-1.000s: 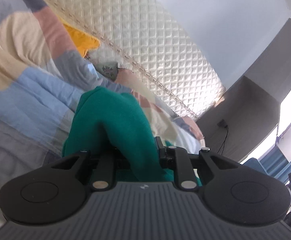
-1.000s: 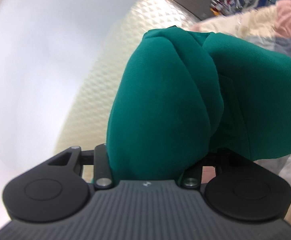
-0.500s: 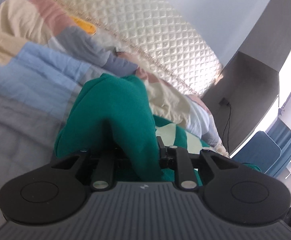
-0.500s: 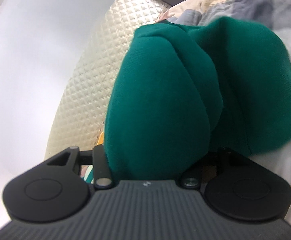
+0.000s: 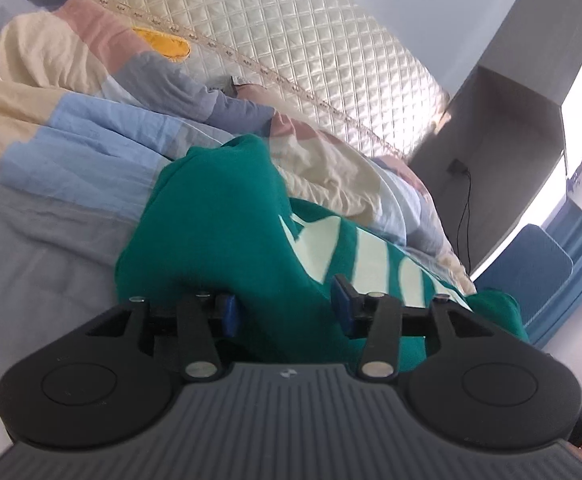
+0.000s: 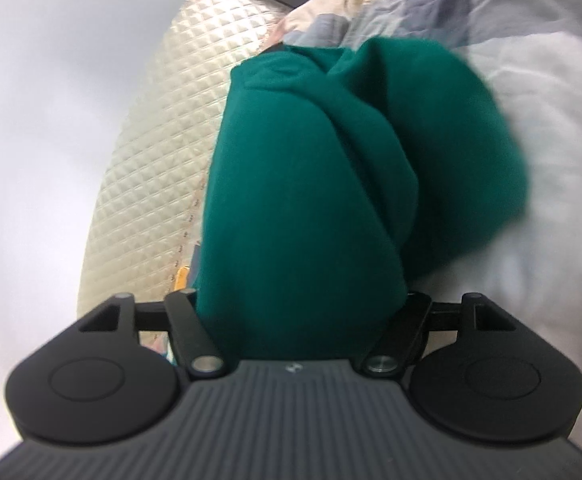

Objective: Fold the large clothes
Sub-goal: 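Release the folded hoodie and pull both grippers back from the bed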

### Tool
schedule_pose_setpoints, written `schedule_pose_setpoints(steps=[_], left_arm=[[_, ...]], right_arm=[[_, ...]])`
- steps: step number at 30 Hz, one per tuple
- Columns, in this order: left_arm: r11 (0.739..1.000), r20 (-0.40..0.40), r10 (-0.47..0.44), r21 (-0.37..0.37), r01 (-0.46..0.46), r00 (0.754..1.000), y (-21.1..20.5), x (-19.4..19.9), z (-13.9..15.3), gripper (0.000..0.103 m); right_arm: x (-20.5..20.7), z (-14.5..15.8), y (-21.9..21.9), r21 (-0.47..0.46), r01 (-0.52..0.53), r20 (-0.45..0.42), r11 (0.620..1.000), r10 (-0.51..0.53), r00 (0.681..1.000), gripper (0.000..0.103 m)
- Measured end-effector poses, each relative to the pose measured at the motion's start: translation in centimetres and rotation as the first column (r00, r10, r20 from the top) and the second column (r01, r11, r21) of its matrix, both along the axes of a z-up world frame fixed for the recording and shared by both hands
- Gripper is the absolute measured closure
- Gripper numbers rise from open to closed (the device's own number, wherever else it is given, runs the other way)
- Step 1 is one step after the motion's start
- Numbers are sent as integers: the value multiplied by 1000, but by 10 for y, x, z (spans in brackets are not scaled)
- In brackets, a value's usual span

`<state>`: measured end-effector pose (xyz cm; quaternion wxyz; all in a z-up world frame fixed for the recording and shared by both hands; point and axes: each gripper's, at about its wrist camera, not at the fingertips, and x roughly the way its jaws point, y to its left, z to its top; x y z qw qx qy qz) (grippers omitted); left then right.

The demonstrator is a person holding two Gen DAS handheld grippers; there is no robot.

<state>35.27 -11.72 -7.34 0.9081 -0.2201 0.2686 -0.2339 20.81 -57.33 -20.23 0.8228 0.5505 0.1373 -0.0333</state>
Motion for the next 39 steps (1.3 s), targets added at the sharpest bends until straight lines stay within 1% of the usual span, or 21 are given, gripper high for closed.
schedule_pose_setpoints(steps=[3,4,6,7,9,12,16,19,22,24,27,28,31,32,34,39], left_arm=[[1000,6,-4,30,4,1000,7,-21,28,51],[1000,11,-8,31,8,1000,10,-30,40,51],[1000,29,-10,21,9,1000,18,-50,67,51],[1000,38,-6,26,5,999,21,-59,80,51],[999,67,-6,39,4,998,27,-81,110,51],[997,118,-8,73,0,993,35,-115,152,51],[995,183,-24,103,5,983,47,-168,206,51],[990,218,-40,138,10,975,53,-207,240,51],[983,257,-52,185,3,965,58,-245,266,51],[980,282,-56,199,-1,958,63,-268,277,51],[972,313,-60,236,-16,948,71,-301,285,51],[970,320,-64,244,-17,945,74,-311,286,51],[969,315,-72,248,-9,946,83,-338,280,50],[969,311,-75,248,-4,947,85,-345,276,50],[965,300,-81,262,-1,950,89,-357,267,50],[952,297,-104,306,8,949,91,-382,234,49]], right_arm=[[-21,14,1,15,24,-22,1000,-24,999,32],[-30,23,1,16,34,-21,999,-34,999,32],[-46,49,5,-4,49,-28,999,-49,998,32],[-52,66,8,-21,45,-20,999,-45,999,32],[-69,100,14,-61,41,29,997,-39,999,33],[-92,158,27,-120,29,121,992,-14,993,33],[-127,229,51,-196,17,205,981,24,978,33],[-156,272,71,-254,17,256,967,51,965,32],[-184,304,92,-324,13,280,946,83,956,32],[-196,318,106,-377,6,285,926,110,952,32],[-224,338,131,-469,1,283,883,149,948,32],[-232,341,139,-507,6,277,862,156,948,32],[-257,352,165,-637,28,236,770,160,958,32],[-266,353,172,-669,36,228,742,158,961,32],[-279,348,183,-715,41,205,698,154,967,32],[-305,315,204,-795,47,149,604,119,982,32]])
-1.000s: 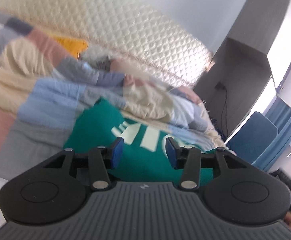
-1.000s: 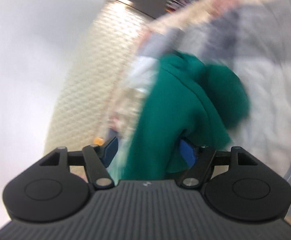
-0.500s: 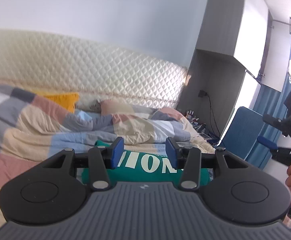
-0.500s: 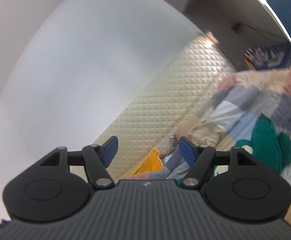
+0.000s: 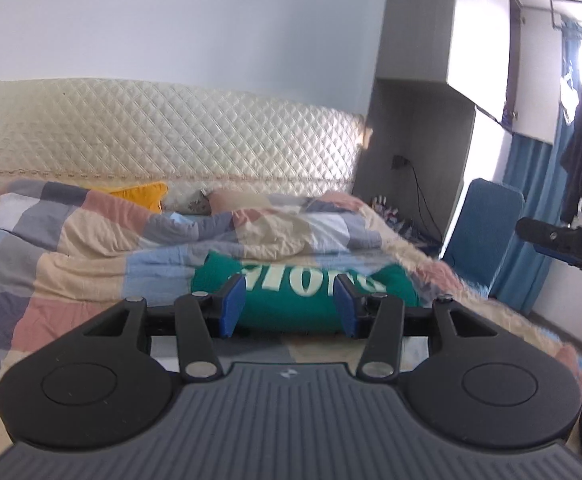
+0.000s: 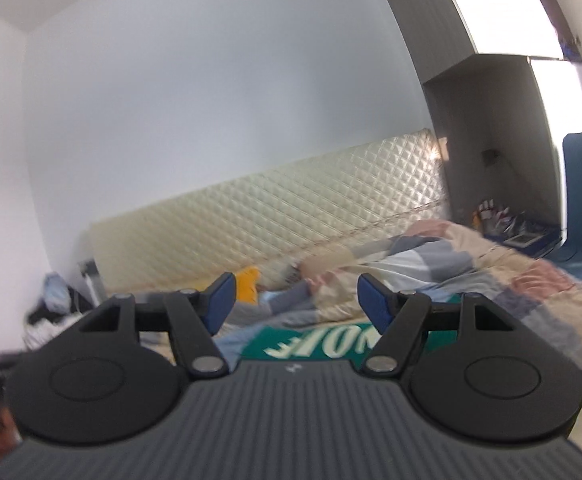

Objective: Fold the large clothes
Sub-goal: 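Release the folded hoodie and pull both grippers back from the bed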

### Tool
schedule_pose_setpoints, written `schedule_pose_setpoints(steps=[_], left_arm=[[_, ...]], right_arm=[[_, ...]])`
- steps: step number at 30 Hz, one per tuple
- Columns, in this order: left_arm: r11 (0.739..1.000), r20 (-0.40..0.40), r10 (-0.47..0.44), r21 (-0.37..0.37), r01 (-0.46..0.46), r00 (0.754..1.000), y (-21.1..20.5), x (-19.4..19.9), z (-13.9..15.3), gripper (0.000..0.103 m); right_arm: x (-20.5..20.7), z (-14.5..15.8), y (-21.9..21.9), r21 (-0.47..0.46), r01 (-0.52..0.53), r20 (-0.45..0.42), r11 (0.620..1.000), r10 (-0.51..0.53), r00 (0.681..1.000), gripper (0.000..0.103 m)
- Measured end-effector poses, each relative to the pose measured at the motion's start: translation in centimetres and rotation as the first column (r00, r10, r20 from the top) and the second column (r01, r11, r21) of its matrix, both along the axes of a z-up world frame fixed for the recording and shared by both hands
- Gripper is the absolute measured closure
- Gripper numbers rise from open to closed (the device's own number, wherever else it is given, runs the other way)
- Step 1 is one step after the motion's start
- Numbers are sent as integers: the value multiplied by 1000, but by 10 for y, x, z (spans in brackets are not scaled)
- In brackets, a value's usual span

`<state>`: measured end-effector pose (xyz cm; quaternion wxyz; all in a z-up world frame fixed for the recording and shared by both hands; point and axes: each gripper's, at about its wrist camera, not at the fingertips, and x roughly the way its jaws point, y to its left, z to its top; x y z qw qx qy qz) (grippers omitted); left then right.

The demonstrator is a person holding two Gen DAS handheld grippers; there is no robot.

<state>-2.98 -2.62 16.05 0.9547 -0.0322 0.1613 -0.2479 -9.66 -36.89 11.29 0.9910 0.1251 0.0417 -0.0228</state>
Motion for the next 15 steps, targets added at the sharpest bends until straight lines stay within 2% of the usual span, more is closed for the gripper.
schedule_pose_setpoints(steps=[2,7,10,15], left_arm=[[1000,4,10,17,-10,1000,-1,-7,-15,49],[1000,-26,7,24,-7,1000,-4,-14,-52,48],[997,-26,13,77,-11,1000,-11,-14,-70,48],[995,-24,17,95,-15,1000,-15,-16,-87,48]], right_arm=[[-5,-19,6,-36,25,-34,999,-26,999,32],[-7,-65,14,-54,38,-94,998,-43,995,32],[-10,-81,25,-72,37,-110,997,-45,993,33],[-8,-103,39,-89,26,-154,996,-40,987,33]])
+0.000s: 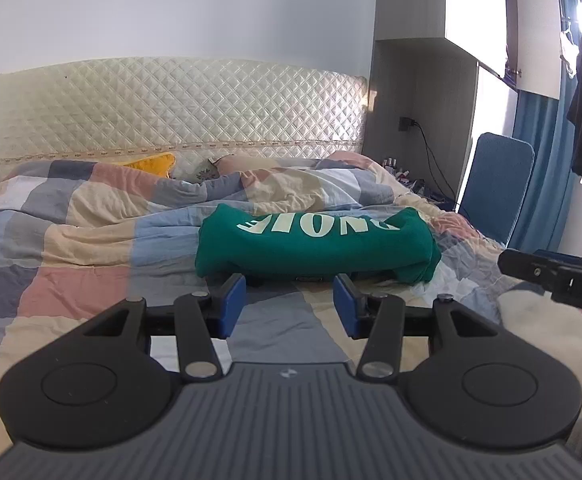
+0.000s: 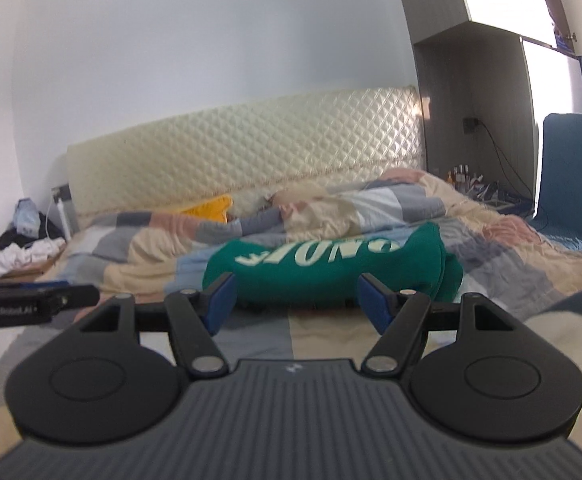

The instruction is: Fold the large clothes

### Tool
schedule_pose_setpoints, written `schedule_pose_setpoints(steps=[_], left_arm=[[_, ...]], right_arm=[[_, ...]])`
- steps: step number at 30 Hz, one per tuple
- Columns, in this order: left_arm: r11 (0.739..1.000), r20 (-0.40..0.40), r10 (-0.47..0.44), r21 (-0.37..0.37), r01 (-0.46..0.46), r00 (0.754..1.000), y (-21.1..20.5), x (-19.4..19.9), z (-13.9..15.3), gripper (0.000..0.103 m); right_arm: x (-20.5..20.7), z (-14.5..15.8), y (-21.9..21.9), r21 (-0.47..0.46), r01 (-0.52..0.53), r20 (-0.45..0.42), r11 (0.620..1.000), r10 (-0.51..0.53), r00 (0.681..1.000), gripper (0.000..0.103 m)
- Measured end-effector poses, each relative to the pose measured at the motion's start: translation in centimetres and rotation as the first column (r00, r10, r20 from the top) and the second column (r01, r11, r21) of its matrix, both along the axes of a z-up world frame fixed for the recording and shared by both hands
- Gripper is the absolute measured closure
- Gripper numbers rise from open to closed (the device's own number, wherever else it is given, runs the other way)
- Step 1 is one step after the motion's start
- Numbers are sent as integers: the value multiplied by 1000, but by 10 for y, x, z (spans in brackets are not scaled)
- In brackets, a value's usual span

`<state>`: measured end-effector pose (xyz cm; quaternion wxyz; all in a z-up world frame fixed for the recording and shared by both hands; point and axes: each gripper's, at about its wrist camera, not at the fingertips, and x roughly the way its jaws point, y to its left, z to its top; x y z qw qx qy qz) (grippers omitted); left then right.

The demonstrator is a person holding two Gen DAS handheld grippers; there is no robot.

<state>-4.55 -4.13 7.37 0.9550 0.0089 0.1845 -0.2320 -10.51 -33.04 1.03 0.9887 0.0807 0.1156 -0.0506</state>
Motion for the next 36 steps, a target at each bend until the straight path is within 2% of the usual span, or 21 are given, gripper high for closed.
schedule_pose_setpoints(steps=[11,17,23,36], left_arm=[[1000,-19,-8,-11,8,1000,-5,5,-16,48],[1000,-38,-7,-23,6,999,-3,10,-21,47],[1000,-28,3,7,-3,1000,-5,8,-26,44],[1000,-34,22,-3,-22,999,-6,7,-27,41]], right_arm=[[5,-29,3,-1,12,-60,1000,-12,998,34],[0,-30,4,-17,39,-33,999,-40,999,34],[0,-33,5,-15,48,-24,999,-48,999,34],[0,-36,12,-61,48,-37,997,-50,998,34]])
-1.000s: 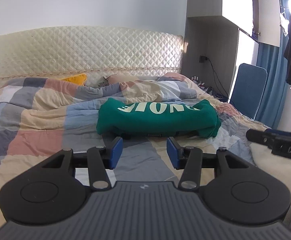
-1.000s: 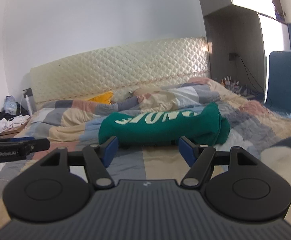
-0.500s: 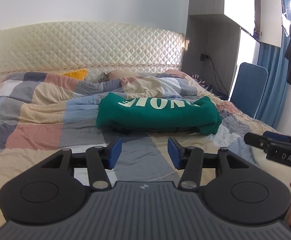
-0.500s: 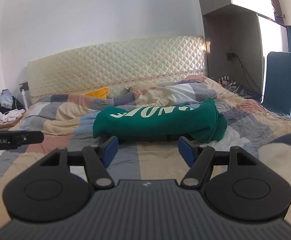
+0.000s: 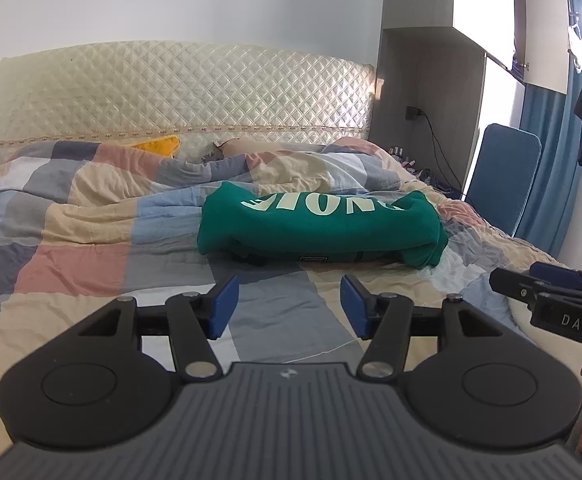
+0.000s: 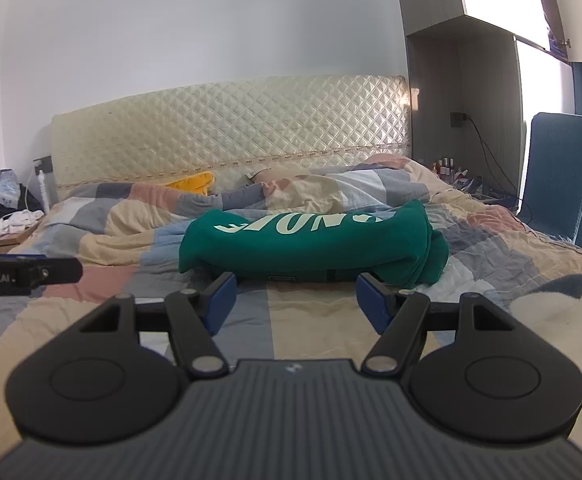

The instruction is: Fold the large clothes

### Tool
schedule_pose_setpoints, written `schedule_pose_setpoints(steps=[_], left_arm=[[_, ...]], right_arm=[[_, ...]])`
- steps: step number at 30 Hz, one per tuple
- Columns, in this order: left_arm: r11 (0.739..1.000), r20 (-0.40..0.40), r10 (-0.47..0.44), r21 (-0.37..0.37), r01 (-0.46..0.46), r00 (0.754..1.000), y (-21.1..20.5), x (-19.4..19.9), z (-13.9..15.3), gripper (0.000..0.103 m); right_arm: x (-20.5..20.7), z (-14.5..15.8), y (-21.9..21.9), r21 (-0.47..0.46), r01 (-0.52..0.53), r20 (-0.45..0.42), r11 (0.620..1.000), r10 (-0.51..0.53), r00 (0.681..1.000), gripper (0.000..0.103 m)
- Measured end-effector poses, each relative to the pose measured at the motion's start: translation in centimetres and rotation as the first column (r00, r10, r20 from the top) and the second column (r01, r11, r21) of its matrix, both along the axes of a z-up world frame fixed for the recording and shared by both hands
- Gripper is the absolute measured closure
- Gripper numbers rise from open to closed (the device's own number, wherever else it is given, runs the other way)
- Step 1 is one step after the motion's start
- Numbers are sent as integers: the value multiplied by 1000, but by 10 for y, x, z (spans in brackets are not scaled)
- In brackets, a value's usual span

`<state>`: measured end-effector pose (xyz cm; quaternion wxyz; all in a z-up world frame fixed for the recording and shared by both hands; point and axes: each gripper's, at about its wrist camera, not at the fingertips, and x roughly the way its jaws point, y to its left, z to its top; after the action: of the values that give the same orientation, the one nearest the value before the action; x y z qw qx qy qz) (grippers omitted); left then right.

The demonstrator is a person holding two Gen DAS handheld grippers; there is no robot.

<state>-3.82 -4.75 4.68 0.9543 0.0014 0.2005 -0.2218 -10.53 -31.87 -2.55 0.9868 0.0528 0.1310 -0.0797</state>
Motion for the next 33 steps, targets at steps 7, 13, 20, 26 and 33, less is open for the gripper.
schedule_pose_setpoints(steps=[7,13,20,26,33], left_arm=[[1000,-8,5,-10,-5,1000,2,0,-1,39],[1000,-6,-6,-3,6,1000,1,-2,-1,36],[1000,5,2,-10,-2,1000,5,-5,1,24],[1000,0,-3,0,3,1000,5,-8,2,7],[1000,0,4,1,-4,1000,7,-11,2,2]], right_arm=[[1,0,2,-8,-1,-8,1000,1,1000,34],[2,-1,2,-12,2,-7,1000,-2,1000,34],[2,-1,7,-18,3,-7,1000,-3,1000,34],[0,0,6,-20,12,-4,1000,-12,1000,34],[-1,0,7,-32,18,-1,999,-18,1000,34]])
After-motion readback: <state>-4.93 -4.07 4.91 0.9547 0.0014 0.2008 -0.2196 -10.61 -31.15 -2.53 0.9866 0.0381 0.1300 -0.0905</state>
